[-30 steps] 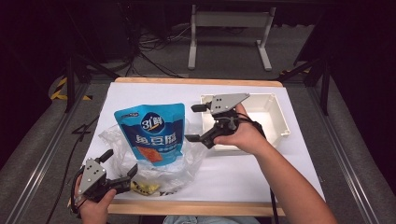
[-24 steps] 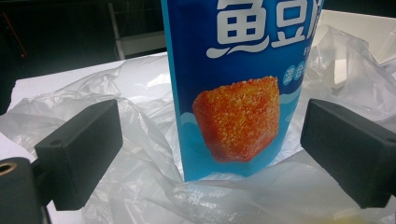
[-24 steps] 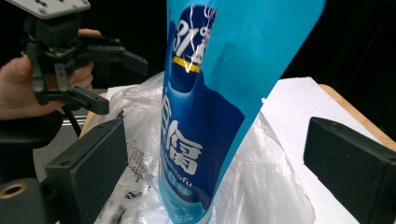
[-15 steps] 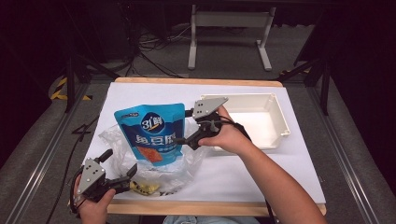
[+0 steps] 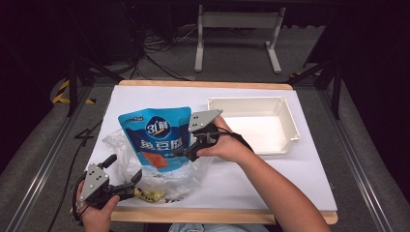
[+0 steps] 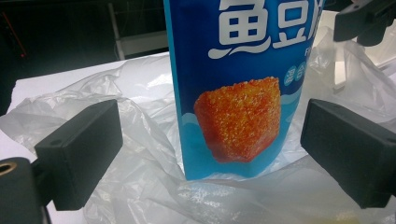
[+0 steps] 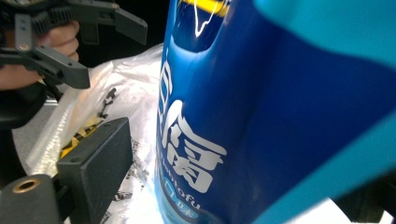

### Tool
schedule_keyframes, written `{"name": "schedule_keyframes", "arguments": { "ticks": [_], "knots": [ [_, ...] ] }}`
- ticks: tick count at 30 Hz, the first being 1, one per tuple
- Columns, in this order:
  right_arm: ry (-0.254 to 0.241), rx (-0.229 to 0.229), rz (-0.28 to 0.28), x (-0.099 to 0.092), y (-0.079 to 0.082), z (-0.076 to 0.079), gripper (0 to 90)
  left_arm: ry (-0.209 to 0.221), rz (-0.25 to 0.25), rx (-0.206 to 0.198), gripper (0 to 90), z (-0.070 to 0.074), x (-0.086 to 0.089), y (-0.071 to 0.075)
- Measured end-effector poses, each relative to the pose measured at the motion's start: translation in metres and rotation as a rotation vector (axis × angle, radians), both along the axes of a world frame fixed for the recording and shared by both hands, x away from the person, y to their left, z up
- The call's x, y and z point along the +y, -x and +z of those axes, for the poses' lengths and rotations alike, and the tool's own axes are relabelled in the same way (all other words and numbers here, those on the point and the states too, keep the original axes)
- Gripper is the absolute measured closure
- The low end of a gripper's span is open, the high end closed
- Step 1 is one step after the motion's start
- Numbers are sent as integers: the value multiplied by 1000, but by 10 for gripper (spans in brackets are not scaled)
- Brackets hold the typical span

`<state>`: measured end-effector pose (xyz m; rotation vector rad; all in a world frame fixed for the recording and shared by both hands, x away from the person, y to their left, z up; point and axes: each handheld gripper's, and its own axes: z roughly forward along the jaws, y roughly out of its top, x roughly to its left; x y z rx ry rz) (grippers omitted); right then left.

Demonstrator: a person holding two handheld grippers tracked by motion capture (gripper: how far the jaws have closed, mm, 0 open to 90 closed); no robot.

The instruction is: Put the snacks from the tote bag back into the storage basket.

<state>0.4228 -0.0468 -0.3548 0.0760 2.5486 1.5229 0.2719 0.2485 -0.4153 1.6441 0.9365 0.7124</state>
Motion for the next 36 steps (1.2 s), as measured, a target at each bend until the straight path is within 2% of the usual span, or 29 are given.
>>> {"name": "schedule_keyframes", "arguments": {
  "ticks": [11,17,28,29,31,32,36],
  "knots": [
    [-4,4,14,10,1,-15,121,4,-2,1,63,0,0,-1],
    [20,-10,33,15,3,-20,121,1,-1,7,63,0,0,-1],
    [0,5,23,19,3,-33,173,0,-2,4,63,0,0,-1],
    [2,2,22,19,3,-36,245,-5,-2,9,63,0,0,-1],
    [8,10,27,20,3,-37,267,0,-2,3,63,0,0,-1],
    [27,-9,22,20,2,-38,317,1,-3,4,63,0,0,-1],
    [34,-9,17,20,1,-38,368,-1,-4,6,63,0,0,-1]
  ]
}}
